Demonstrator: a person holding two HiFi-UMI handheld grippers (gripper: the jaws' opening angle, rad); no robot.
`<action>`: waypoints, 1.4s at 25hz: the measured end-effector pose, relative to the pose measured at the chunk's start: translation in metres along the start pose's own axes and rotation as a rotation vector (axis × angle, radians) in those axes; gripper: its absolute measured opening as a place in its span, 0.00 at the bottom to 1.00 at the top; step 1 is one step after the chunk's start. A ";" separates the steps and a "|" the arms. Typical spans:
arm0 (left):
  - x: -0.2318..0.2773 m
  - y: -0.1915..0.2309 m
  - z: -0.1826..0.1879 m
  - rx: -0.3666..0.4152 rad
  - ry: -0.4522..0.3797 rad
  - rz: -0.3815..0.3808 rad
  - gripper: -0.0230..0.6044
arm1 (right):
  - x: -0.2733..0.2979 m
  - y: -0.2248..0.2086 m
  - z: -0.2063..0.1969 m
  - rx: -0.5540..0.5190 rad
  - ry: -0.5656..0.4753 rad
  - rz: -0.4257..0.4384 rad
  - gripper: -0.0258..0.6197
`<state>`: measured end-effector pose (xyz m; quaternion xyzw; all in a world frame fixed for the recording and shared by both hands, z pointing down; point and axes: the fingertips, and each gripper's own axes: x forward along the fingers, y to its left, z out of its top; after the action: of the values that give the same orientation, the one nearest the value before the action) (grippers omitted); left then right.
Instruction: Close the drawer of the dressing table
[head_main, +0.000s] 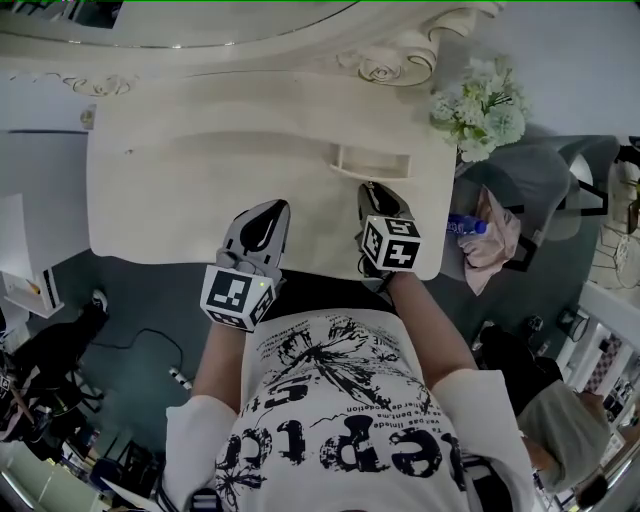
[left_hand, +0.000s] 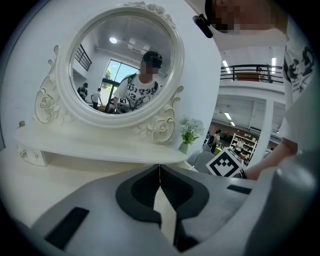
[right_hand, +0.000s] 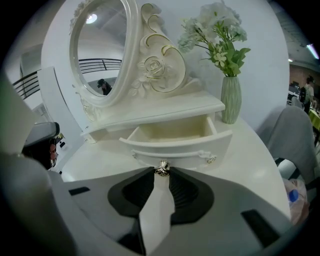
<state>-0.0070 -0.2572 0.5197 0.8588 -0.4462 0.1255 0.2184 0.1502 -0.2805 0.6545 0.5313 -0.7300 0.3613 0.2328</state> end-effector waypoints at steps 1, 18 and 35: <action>0.000 0.000 -0.001 0.002 0.001 0.001 0.07 | 0.001 -0.001 0.001 0.004 0.004 0.008 0.20; 0.001 0.012 -0.004 -0.008 0.008 0.063 0.07 | 0.027 -0.012 0.041 0.006 -0.011 0.037 0.20; 0.008 0.015 0.001 0.017 0.019 0.079 0.07 | 0.038 -0.019 0.054 -0.014 -0.012 0.044 0.20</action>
<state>-0.0142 -0.2708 0.5263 0.8411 -0.4766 0.1459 0.2101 0.1582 -0.3488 0.6529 0.5155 -0.7456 0.3579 0.2242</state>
